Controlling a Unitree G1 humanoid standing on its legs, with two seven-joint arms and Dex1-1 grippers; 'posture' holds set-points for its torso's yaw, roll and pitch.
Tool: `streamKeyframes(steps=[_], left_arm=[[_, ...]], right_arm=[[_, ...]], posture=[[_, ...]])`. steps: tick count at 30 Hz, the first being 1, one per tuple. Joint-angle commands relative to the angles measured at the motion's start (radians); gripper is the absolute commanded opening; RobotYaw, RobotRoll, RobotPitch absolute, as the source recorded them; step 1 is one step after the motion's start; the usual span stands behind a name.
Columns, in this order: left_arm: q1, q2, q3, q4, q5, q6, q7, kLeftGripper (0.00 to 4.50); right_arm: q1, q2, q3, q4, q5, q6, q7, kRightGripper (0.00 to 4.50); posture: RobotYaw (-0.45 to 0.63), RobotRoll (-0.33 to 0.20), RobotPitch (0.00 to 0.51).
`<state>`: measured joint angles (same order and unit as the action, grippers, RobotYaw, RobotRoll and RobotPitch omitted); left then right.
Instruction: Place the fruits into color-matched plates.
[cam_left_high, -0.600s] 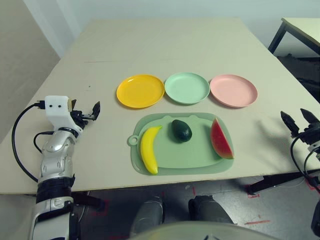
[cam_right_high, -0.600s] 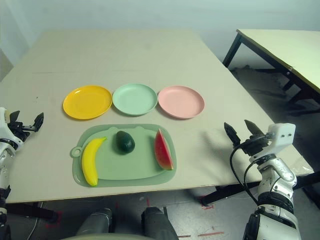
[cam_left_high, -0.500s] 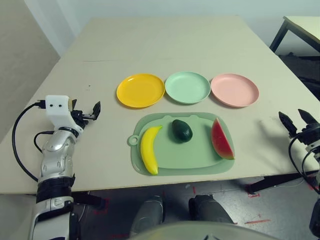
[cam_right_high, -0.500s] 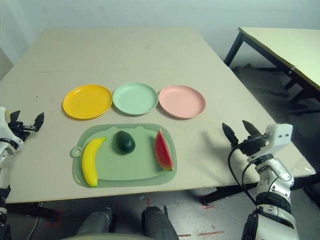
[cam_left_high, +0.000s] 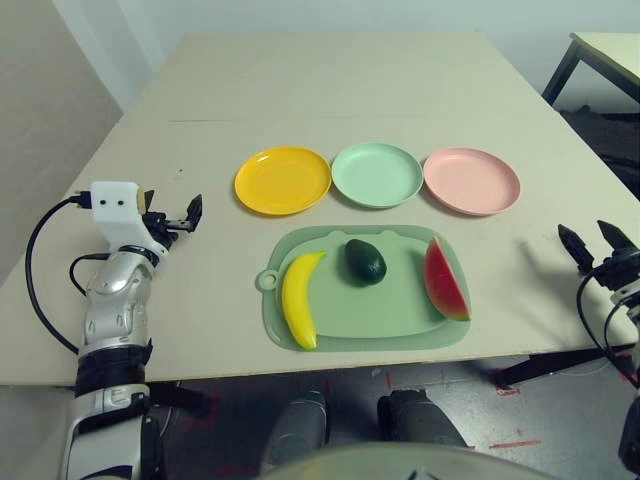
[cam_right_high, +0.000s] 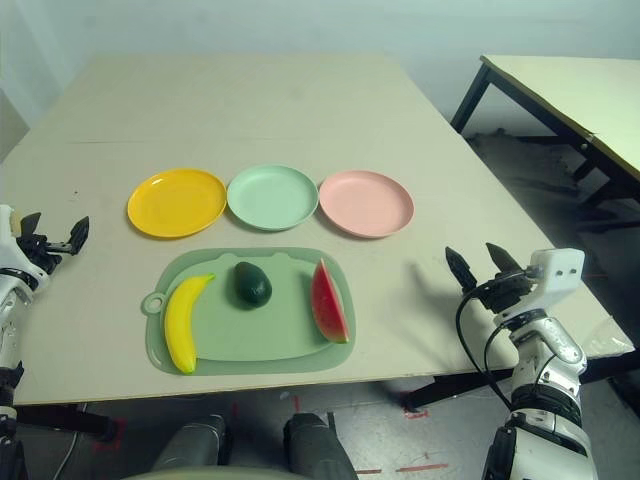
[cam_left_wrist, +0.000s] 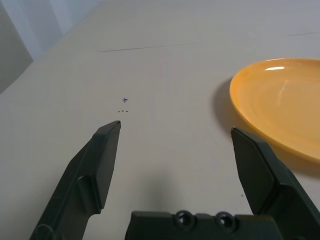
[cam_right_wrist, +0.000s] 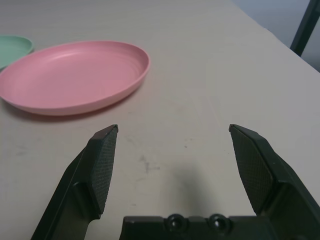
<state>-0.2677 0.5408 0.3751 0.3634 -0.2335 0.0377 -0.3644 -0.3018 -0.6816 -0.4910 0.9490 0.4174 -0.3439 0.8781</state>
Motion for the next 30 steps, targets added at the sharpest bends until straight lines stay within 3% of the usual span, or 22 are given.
streamKeyframes(steps=[1, 5, 9, 15, 18, 22, 27, 30], left_arm=[[-0.024, 0.010, -0.005, 0.085, -0.007, -0.002, -0.030, 4.50], [-0.078, 0.015, -0.019, 0.130, -0.027, -0.021, -0.114, 4.50], [-0.119, 0.024, -0.038, 0.081, -0.128, -0.040, -0.356, 4.50], [-0.165, 0.159, -0.140, -0.057, -0.268, 0.096, -0.796, 4.50], [-0.158, 0.239, -0.224, -0.122, -0.254, 0.084, -0.983, 4.50], [-0.157, 0.300, -0.304, -0.162, -0.197, 0.012, -1.111, 4.50], [-0.174, 0.281, -0.356, -0.186, -0.194, 0.030, -1.144, 4.50], [-0.165, 0.288, -0.376, -0.201, -0.219, 0.126, -1.162, 4.50]], right_arm=[[0.024, -0.034, -0.027, 0.012, 0.005, 0.003, -0.013, 4.48], [0.028, -0.074, -0.047, 0.019, 0.017, 0.054, -0.039, 4.48], [0.005, -0.123, -0.060, 0.044, 0.016, 0.178, -0.103, 4.48], [0.019, -0.170, -0.062, -0.017, -0.014, 0.261, -0.234, 4.48], [0.049, -0.230, -0.044, -0.079, -0.067, 0.311, -0.321, 4.48], [0.042, -0.350, -0.048, -0.235, -0.071, 0.350, -0.255, 4.48], [-0.051, -0.562, 0.219, -0.450, -0.300, 0.172, -0.053, 4.48], [-0.271, -0.578, 0.418, -0.498, -0.477, -0.098, 0.029, 4.48]], posture=[[0.03, 0.000, 0.061], [0.04, 0.000, 0.076], [0.02, 0.000, 0.080], [0.00, 0.000, 0.070], [-0.02, 0.000, 0.069], [-0.07, 0.000, 0.069], [-0.09, 0.000, 0.068], [-0.09, 0.000, 0.070]])
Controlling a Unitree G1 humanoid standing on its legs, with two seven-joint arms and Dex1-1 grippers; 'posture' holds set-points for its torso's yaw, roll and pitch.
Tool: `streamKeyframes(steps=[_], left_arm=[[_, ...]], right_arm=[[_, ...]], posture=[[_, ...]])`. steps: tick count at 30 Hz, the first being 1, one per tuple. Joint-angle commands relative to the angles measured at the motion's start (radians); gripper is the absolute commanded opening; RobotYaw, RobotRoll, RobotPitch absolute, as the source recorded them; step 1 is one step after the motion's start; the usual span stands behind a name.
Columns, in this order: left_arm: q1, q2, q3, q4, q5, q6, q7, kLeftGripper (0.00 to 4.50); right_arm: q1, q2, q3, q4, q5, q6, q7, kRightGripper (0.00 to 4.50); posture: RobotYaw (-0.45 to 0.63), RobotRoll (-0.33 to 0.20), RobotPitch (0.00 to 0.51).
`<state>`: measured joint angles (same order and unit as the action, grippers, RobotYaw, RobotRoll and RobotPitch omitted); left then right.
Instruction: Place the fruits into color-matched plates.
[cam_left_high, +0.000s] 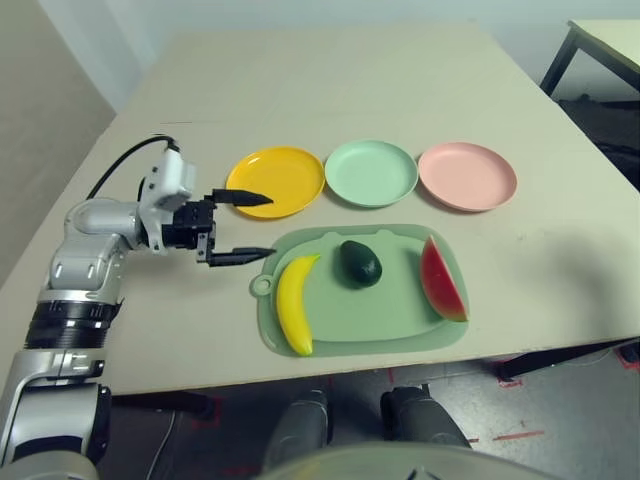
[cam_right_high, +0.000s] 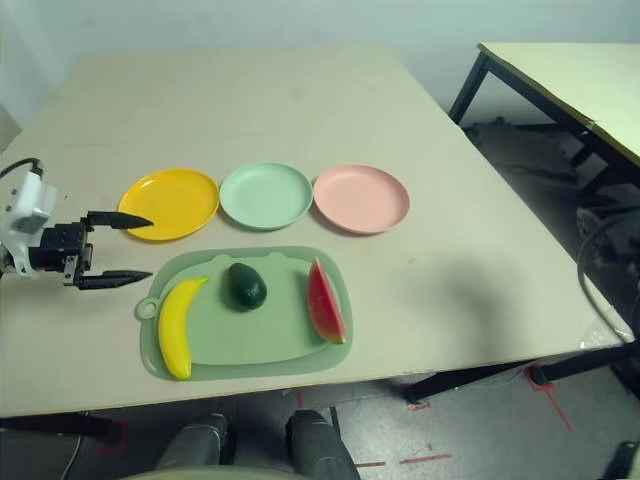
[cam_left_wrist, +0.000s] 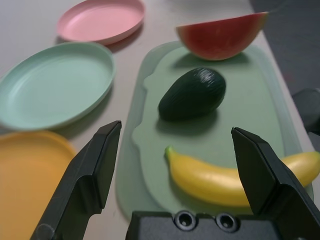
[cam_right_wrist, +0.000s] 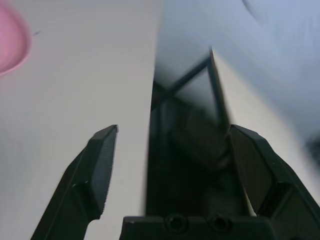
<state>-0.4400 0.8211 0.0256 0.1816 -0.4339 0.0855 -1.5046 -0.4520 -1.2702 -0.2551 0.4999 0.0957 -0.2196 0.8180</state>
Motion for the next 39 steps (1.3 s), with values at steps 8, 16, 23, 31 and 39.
streamKeyframes(steps=[8, 16, 23, 31, 39], left_arm=[[0.045, 0.025, -0.024, -0.044, -0.053, 0.184, -0.049, 4.50], [0.076, -0.001, -0.020, -0.054, -0.043, 0.160, -0.026, 4.50], [0.113, 0.007, -0.013, -0.067, -0.034, 0.149, -0.009, 4.50], [0.105, -0.004, -0.027, -0.078, -0.029, 0.156, 0.011, 4.50], [0.088, -0.015, -0.035, -0.083, -0.025, 0.160, 0.023, 4.50]], right_arm=[[-0.494, 0.186, 0.532, -0.061, -0.251, -0.660, 0.373, 4.48], [-0.599, 0.344, 0.719, -0.054, -0.316, -0.827, 0.475, 4.48], [-0.606, 0.329, 0.886, -0.191, -0.103, -0.808, 0.703, 4.48], [-0.565, 0.325, 0.986, -0.369, 0.012, -0.693, 0.796, 4.48], [-0.550, 0.369, 1.046, -0.367, -0.030, -0.691, 0.796, 4.48]], posture=[[-0.09, 0.000, 0.077], [-0.05, 0.000, 0.091], [-0.03, 0.000, 0.101], [-0.02, 0.000, 0.110], [0.01, 0.000, 0.124]])
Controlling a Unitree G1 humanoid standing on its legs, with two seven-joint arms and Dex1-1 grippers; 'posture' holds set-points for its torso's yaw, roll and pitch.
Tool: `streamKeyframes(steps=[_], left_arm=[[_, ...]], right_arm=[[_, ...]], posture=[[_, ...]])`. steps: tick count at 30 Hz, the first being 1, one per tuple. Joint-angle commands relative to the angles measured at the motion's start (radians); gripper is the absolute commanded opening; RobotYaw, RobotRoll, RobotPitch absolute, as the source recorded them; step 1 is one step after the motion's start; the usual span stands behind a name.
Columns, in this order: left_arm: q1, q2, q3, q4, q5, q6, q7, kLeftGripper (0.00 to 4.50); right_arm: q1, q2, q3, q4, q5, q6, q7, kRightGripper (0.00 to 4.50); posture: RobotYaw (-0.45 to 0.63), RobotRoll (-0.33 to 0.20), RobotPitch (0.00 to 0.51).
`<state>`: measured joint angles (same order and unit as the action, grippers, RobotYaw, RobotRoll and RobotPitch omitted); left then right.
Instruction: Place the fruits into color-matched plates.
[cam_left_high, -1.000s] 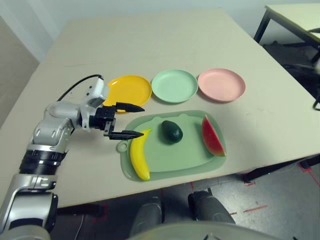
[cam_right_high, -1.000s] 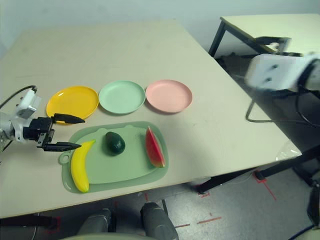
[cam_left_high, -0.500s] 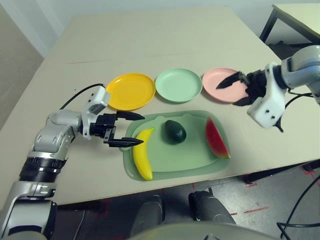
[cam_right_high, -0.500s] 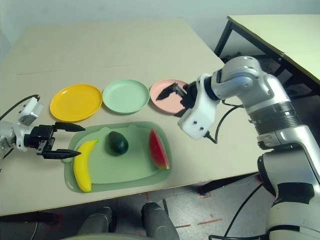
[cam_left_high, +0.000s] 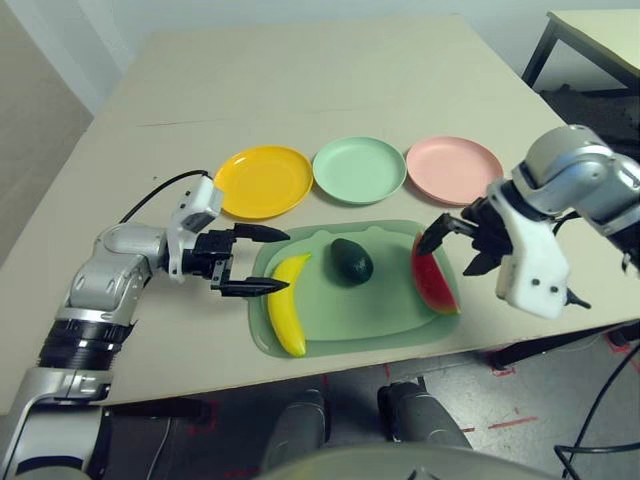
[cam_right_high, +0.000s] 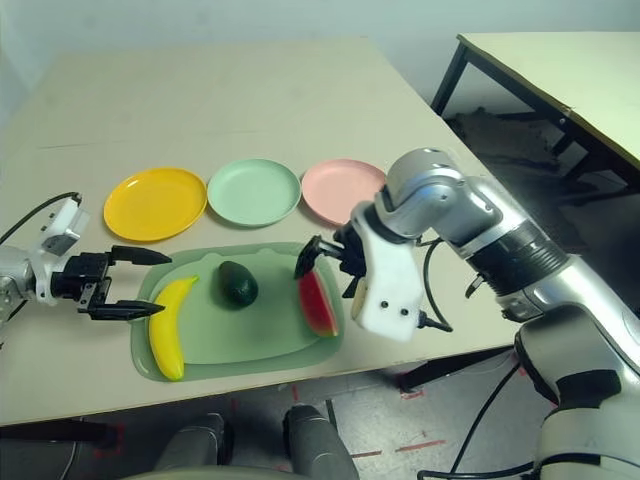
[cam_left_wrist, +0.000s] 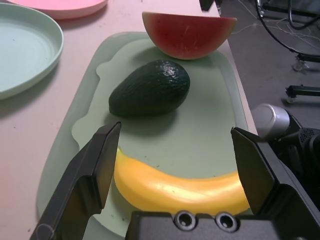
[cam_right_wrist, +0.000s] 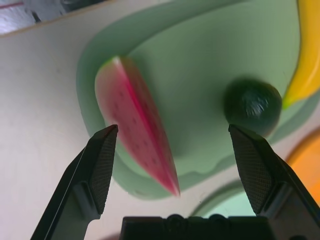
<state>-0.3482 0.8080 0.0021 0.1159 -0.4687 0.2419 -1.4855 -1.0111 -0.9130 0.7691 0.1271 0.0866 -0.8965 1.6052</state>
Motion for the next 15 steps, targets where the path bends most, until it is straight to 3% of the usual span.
streamKeyframes(steps=[1, 15], left_arm=[[-0.003, -0.002, -0.011, -0.019, 0.009, 0.005, 0.005, 4.50], [0.026, 0.009, 0.003, -0.069, -0.003, 0.028, 0.031, 4.50]], right_arm=[[0.013, 0.020, 0.026, 0.012, -0.029, -0.018, 0.009, 4.48], [0.073, 0.098, 0.043, 0.142, -0.170, -0.090, 0.002, 4.48]], posture=[[0.01, 0.000, 0.124], [0.03, 0.000, 0.136]])
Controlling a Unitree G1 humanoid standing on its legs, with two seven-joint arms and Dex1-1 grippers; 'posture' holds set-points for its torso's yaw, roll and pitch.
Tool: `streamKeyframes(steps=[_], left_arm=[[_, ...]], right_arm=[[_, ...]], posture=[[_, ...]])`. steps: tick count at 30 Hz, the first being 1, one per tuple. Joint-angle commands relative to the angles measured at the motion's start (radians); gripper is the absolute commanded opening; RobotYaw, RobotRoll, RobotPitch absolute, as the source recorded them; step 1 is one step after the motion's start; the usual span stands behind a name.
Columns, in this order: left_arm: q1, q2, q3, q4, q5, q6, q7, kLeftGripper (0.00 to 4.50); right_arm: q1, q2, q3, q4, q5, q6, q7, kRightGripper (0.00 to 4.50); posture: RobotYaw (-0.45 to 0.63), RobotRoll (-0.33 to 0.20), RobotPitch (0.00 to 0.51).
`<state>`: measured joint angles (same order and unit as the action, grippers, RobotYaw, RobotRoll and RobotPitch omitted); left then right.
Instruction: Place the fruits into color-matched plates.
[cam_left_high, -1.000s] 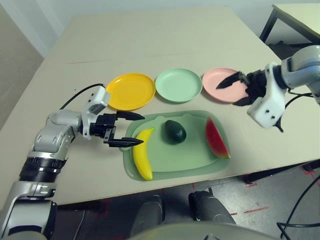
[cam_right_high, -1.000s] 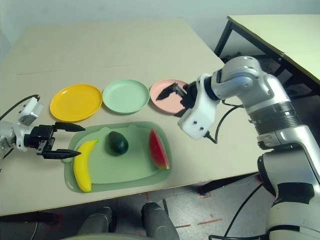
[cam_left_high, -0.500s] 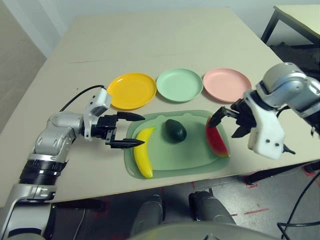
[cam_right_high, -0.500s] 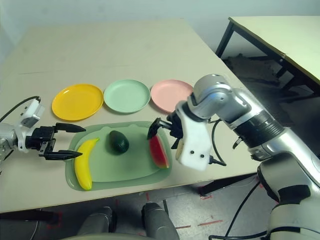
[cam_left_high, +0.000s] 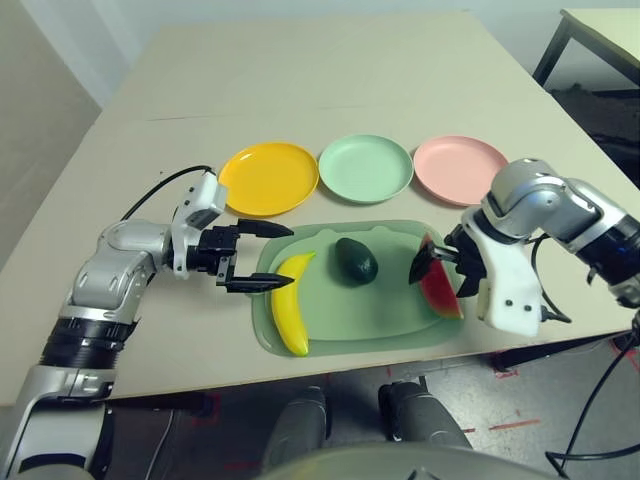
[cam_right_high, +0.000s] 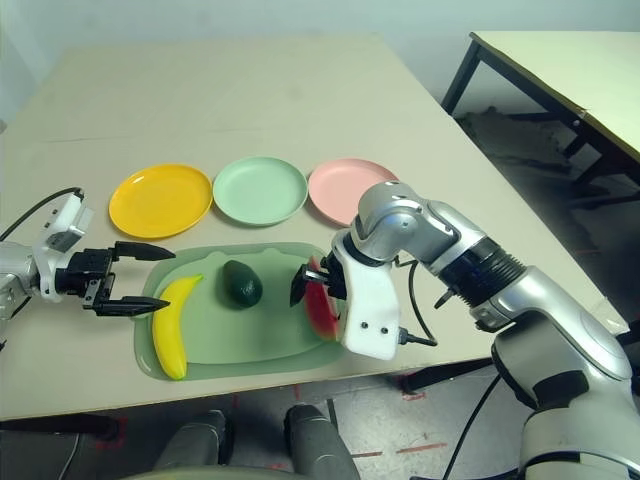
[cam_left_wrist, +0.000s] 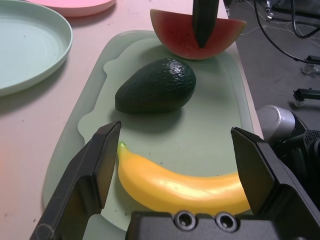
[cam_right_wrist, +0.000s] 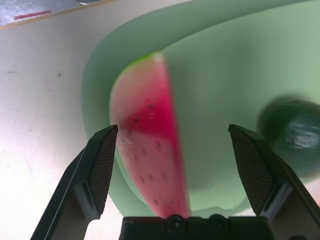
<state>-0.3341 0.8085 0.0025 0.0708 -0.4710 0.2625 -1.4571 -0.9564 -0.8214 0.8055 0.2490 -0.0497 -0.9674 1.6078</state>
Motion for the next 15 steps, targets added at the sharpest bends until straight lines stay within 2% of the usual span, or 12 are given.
streamKeyframes(steps=[1, 10, 13, 15], left_arm=[[0.012, 0.008, 0.002, -0.025, -0.001, 0.008, 0.003, 4.50], [0.002, 0.008, -0.003, -0.018, 0.005, 0.000, -0.006, 4.50], [-0.008, 0.006, -0.011, -0.007, 0.013, -0.007, -0.011, 4.50], [-0.020, 0.003, -0.017, 0.004, 0.019, -0.012, -0.016, 4.50]], right_arm=[[0.023, 0.008, 0.005, 0.026, -0.042, -0.022, -0.002, 4.48], [0.067, 0.007, -0.022, 0.045, -0.110, 0.051, -0.030, 4.48], [0.085, 0.013, -0.039, 0.019, -0.118, 0.109, -0.030, 3.91], [0.095, 0.019, -0.050, 0.003, -0.125, 0.136, -0.033, 3.20]], posture=[[0.03, 0.000, 0.136], [0.02, 0.000, 0.131], [0.01, 0.000, 0.127], [0.00, 0.000, 0.124]])
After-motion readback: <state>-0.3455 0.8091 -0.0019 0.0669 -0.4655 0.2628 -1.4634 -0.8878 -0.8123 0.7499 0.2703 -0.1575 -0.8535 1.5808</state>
